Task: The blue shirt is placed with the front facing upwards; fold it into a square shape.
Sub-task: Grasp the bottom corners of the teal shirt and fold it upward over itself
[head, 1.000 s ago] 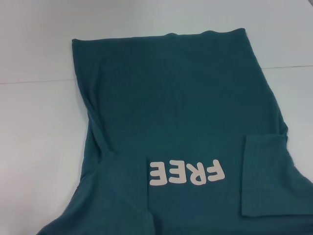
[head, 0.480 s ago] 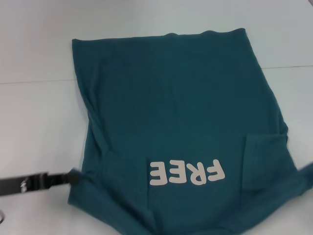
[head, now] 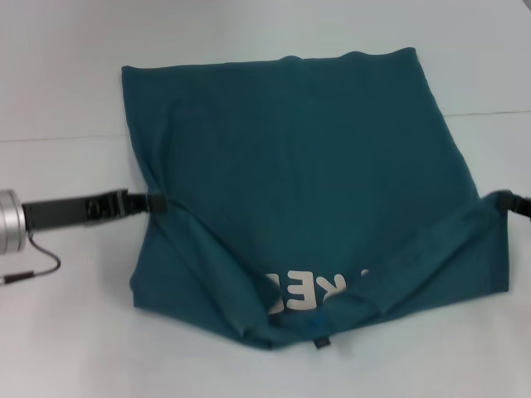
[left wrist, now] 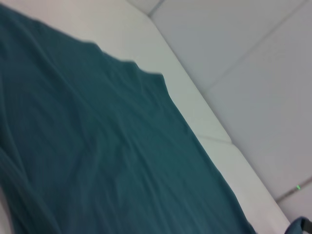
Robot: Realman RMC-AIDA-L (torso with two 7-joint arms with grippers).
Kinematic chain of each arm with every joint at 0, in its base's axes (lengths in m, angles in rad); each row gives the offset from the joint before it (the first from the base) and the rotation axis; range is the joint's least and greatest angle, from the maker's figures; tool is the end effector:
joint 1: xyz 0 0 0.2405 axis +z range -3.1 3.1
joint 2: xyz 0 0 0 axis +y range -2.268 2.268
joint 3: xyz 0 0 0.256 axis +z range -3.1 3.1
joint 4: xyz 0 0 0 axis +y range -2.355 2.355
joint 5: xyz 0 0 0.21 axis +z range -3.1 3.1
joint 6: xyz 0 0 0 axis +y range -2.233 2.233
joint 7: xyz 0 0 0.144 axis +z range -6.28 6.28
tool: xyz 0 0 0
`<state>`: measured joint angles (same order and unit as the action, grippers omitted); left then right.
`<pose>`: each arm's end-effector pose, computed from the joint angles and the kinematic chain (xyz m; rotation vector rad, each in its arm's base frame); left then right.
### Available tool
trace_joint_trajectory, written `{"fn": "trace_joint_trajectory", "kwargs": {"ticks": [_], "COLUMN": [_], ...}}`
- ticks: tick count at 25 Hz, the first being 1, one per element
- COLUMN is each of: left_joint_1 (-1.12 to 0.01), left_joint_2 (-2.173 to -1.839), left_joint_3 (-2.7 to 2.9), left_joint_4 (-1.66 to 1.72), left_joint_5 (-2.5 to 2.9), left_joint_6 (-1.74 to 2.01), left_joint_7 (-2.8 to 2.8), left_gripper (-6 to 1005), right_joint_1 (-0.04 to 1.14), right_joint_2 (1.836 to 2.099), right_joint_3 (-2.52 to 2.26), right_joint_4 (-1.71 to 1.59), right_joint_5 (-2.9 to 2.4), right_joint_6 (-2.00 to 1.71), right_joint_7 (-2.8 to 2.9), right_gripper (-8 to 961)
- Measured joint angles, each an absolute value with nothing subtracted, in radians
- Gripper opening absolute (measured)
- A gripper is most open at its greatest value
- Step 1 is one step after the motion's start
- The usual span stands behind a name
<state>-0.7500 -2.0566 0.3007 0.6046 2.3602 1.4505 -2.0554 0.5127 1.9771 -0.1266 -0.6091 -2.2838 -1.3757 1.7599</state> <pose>-0.2539 0.3865 0.0189 -2.3567 -1.5136 -0.7142 0.3637 0.3351 0.0839 -2.0144 1.3372 0.6939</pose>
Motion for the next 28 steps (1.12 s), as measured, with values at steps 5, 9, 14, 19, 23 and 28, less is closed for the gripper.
{"fn": "trace_joint_trajectory", "kwargs": {"ticks": [5,9,14,19,23,28], "left_joint_1": [-0.786,-0.807,-0.828,-0.848,-0.859,-0.861], "left_joint_2": [-2.048,-2.046,-2.045,-2.043,-2.046,-2.054], "left_joint_3": [0.302,0.302,0.302,0.303,0.306,0.306], "left_joint_4": [0.581,0.554,0.541,0.539,0.529,0.472], "left_joint_5": [2.315,2.267,2.211,2.158,2.109,2.061], "left_joint_6": [1.348,1.255,1.176,1.102,1.048,0.968], "left_joint_7": [-2.064,-2.065,-2.060,-2.058,-2.041,-1.978], "left_gripper": [33,33,34,35,36,37], "right_joint_1": [0.579,0.636,0.699,0.744,0.764,0.775], "right_joint_2": [1.977,1.962,1.946,1.922,1.917,1.917], "right_joint_3": [-0.178,-0.229,-0.291,-0.355,-0.367,-0.379], "right_joint_4": [-0.602,-0.564,-0.556,-0.556,-0.544,-0.487], "right_joint_5": [-2.280,-2.280,-2.284,-2.281,-2.279,-2.277], "right_joint_6": [-1.242,-1.147,-1.061,-0.995,-0.942,-0.858], "right_joint_7": [1.767,1.769,1.804,1.847,1.849,1.831], "right_gripper": [0,0,-1,-1,0,0]}}
